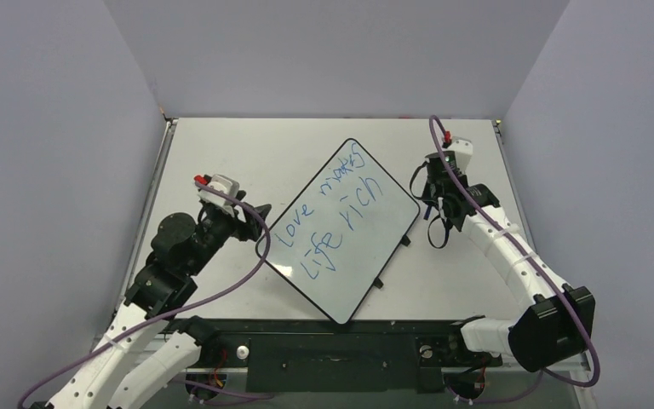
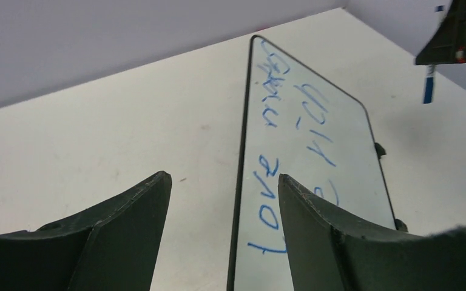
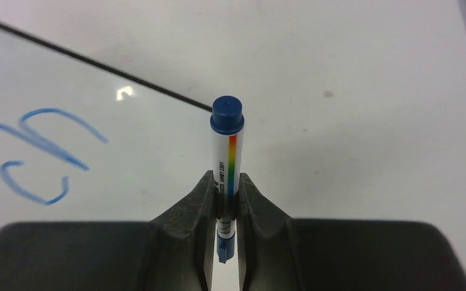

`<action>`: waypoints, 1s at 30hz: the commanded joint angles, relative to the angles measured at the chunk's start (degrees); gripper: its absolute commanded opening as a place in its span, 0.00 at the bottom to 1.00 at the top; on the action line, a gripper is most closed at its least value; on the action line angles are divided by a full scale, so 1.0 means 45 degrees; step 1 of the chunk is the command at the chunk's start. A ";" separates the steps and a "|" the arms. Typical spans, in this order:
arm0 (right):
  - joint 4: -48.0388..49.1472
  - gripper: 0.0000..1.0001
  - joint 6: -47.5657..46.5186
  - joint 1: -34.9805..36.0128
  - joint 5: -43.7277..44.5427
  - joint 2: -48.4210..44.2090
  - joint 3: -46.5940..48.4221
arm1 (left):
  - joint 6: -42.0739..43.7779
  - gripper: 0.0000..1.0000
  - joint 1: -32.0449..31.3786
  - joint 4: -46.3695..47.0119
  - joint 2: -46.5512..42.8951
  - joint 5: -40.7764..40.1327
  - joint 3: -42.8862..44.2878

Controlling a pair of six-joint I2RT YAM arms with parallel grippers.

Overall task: Write a sentence on the whiteboard
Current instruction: Put down the whiteboard marker at the center of the board.

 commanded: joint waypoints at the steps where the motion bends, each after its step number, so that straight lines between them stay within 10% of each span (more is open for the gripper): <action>1: 0.1295 0.00 0.1174 -0.0630 0.3437 0.0120 -0.1074 | -0.0443 0.63 0.0078 -0.1831 -0.0977 -0.3331 -0.0636; 19: 1.4029 0.00 -0.1248 -0.1117 0.7130 0.3146 -0.4187 | -0.0494 0.63 0.0059 -0.1433 -0.3706 -0.4179 -0.3121; 27: 1.2255 0.00 -0.1862 -0.1293 0.6429 0.4666 -0.2037 | -0.0159 0.63 0.0058 -0.0998 -0.4159 -0.3831 -0.3428; 30: 0.8285 0.00 -0.1273 -0.1502 0.5628 0.4966 -0.0326 | -0.0072 0.63 0.0058 -0.0947 -0.4231 -0.3809 -0.3498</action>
